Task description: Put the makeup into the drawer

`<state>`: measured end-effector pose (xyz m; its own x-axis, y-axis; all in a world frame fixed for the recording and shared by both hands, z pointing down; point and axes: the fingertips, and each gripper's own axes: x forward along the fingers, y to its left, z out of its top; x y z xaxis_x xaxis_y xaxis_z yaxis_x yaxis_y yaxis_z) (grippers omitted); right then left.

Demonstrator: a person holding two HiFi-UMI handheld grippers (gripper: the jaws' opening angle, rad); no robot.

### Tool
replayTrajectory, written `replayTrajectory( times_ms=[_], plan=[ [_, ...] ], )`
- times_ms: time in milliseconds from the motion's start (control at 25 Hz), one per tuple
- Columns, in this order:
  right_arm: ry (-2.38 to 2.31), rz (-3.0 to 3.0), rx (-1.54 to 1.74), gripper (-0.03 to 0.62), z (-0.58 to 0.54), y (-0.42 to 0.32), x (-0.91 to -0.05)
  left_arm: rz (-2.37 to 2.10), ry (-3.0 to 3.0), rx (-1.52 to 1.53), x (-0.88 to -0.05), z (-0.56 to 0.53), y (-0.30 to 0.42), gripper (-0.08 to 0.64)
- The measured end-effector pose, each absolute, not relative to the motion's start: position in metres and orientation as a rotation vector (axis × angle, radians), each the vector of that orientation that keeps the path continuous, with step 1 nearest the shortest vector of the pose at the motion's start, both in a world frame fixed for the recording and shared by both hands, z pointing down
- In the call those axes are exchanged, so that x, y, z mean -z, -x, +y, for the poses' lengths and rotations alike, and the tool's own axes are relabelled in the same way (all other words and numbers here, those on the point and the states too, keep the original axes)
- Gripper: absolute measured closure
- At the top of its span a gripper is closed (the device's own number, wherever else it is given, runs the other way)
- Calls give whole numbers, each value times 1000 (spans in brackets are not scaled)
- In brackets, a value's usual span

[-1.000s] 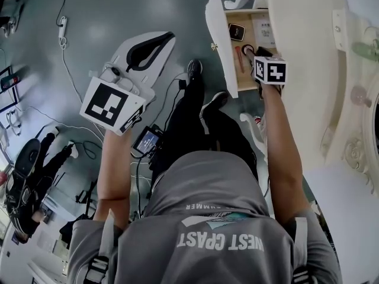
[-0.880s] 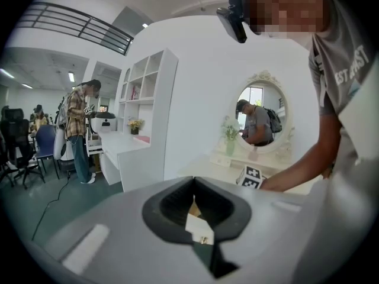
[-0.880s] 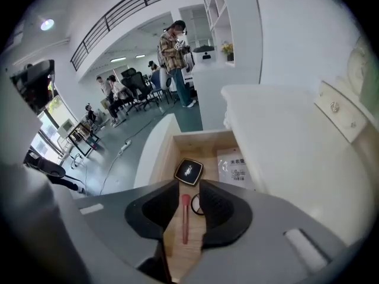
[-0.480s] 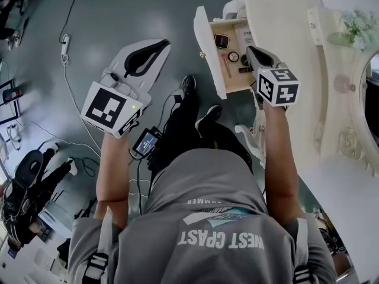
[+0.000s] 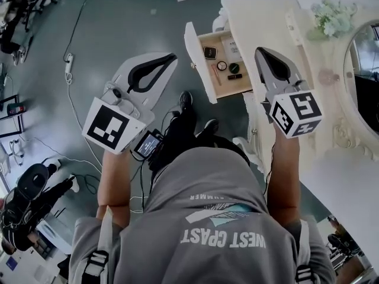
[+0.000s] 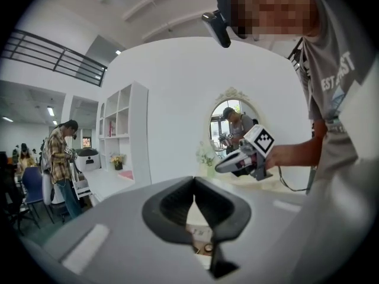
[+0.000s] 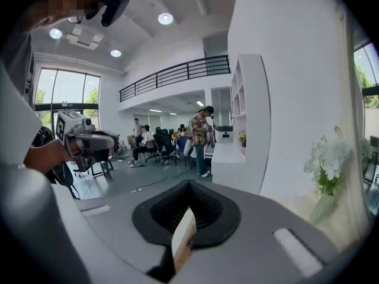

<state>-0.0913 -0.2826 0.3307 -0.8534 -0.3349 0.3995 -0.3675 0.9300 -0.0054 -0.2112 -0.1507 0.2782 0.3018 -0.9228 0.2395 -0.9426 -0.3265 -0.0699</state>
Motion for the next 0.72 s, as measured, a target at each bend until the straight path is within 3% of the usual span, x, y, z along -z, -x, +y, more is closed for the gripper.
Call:
replayTrajectory(
  times_ms=[360, 720],
  plan=[
    [-601, -2802, 85, 594, -248, 27, -225, -1749, -2593, -403, -229, -141, 158, 557],
    [-641, -2860, 177, 593, -217, -28, -178, -1743, -2649, -435, -208, -128, 116, 557]
  ],
)
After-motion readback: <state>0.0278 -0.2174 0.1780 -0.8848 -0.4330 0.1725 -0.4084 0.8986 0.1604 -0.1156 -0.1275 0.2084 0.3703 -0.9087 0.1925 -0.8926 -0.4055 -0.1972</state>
